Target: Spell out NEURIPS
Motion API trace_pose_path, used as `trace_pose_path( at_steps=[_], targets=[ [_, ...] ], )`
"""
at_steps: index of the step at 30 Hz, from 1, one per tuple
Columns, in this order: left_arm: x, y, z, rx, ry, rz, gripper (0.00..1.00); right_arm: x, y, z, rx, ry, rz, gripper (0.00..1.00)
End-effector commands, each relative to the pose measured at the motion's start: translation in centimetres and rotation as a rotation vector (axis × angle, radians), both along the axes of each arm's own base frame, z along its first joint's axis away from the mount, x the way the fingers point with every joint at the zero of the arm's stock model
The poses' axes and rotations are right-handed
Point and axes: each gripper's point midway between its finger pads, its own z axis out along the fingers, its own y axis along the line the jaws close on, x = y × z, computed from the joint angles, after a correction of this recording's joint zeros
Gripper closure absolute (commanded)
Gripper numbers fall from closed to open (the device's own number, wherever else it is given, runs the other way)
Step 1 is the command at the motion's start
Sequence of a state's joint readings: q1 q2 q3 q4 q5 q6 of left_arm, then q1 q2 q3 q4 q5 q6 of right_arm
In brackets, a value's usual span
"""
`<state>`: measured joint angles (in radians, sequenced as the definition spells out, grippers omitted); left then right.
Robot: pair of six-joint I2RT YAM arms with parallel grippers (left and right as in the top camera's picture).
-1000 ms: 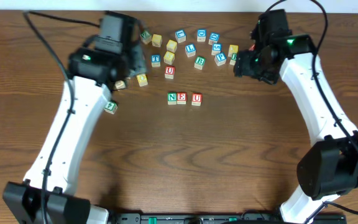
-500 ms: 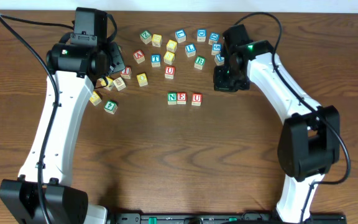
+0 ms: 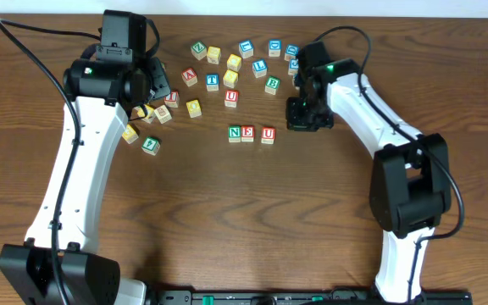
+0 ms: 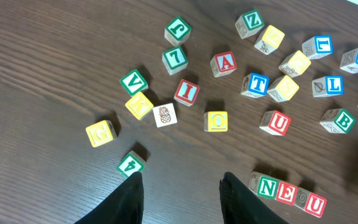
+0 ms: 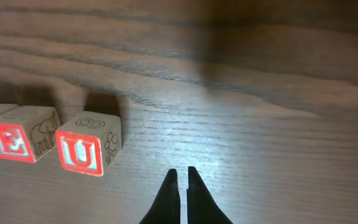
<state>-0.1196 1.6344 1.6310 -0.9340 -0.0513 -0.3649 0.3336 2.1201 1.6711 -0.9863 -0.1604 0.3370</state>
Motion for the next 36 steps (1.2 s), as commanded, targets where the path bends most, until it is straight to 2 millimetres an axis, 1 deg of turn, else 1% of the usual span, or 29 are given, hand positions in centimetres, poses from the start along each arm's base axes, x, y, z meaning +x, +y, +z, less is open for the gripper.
trace_pose_path(
  at_steps=[1, 5, 12, 19, 23, 26, 36],
  targets=[
    [0.0, 0.1, -0.8, 0.011, 0.022, -0.009, 0.60, -0.8, 1.2, -0.9, -0.001, 0.020, 0.011, 0.99],
    [0.0, 0.1, -0.8, 0.011, 0.022, -0.009, 0.60, -1.0, 1.8, -1.1, 0.001, 0.016, 0.020, 0.99],
    [0.0, 0.1, -0.9, 0.011, 0.023, -0.009, 0.60, -1.3, 2.3, -2.0, 0.006, 0.014, 0.015, 0.99],
    [0.0, 0.1, -0.9, 0.010, 0.024, -0.009, 0.60, -1.3, 3.3, -2.2, 0.015, -0.002, 0.006, 0.99],
    [-0.1, 0.1, -0.9, 0.010, 0.024, -0.008, 0.60, -1.4, 3.9, -2.8, 0.017, -0.014, -0.006, 0.99],
    [-0.1, 0.1, -0.9, 0.010, 0.024, -0.009, 0.60, -1.5, 3.9, -3.2, 0.014, -0.015, -0.012, 0.99],
    [-0.2, 0.1, -1.4, 0.010, 0.036, -0.005, 0.60, -1.2, 4.5, -3.2, 0.029, -0.038, -0.013, 0.99]
  ],
)
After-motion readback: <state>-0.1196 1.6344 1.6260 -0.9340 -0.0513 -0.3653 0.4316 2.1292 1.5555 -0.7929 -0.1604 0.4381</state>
